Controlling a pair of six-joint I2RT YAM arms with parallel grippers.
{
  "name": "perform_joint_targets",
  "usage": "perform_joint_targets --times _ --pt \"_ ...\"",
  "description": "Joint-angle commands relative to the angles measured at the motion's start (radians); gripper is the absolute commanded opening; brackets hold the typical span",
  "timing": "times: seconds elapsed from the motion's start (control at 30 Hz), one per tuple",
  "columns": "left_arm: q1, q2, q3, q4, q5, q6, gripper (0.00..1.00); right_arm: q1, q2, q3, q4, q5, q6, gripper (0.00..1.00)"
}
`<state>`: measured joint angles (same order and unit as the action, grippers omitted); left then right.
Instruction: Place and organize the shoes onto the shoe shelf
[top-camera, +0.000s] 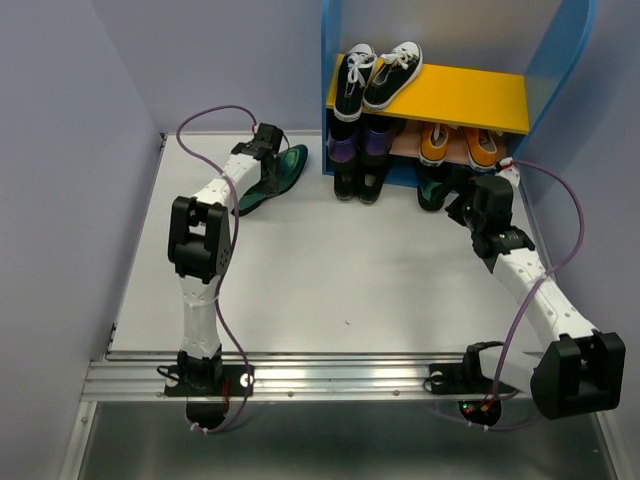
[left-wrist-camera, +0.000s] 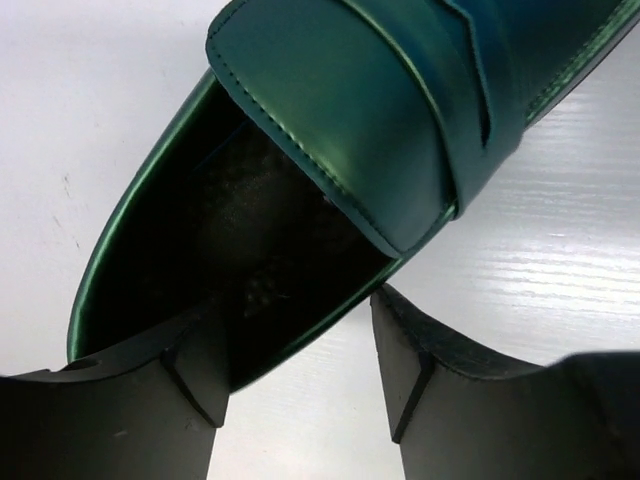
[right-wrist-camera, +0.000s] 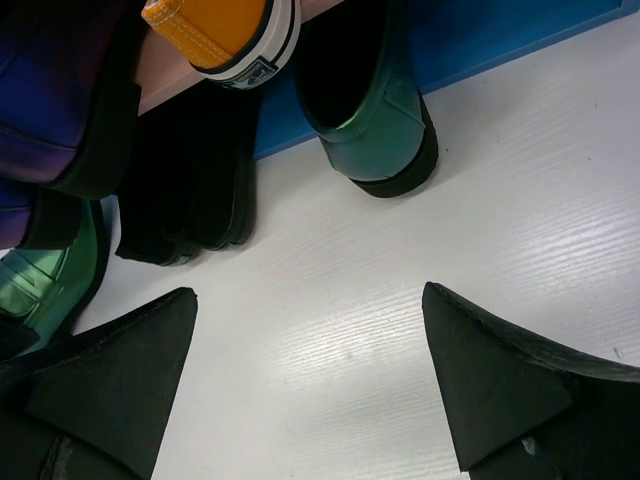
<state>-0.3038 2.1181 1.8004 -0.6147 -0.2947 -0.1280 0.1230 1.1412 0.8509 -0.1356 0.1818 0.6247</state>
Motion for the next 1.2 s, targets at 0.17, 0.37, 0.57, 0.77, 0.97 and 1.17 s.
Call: perform_joint_targets --times 0.17,0.37,0.57,0.77,0.97,1.17 --pt "-0.001 0.049 0.007 -0.088 0.049 -0.002 0.42 -0.002 -0.008 0.011 0.002 -0.013 0.001 1.0" --pt "-0.001 0.02 0.026 -0.102 0.055 -0.016 0.0 -0.002 -0.015 0.008 -0.001 -0.013 0.001 1.0" --pt "-0.001 -0.072 0.013 -0.106 0.152 -0.056 0.0 -0.002 -0.021 0.013 -0.01 -0.021 0.0 1.0" --pt "-0.015 -0.245 -0.125 -0.068 0.204 -0.143 0.0 -0.002 -0.034 0.016 -0.024 -0.025 -0.003 1.0" --pt "-0.038 -0.377 -0.199 -0.069 0.213 -0.194 0.0 -0.002 -0.055 0.02 -0.045 -0.03 -0.014 1.0" --pt "-0.119 -0.507 -0.298 -0.047 0.255 -0.295 0.0 -0.002 -0.077 0.019 -0.081 -0.048 -0.029 1.0"
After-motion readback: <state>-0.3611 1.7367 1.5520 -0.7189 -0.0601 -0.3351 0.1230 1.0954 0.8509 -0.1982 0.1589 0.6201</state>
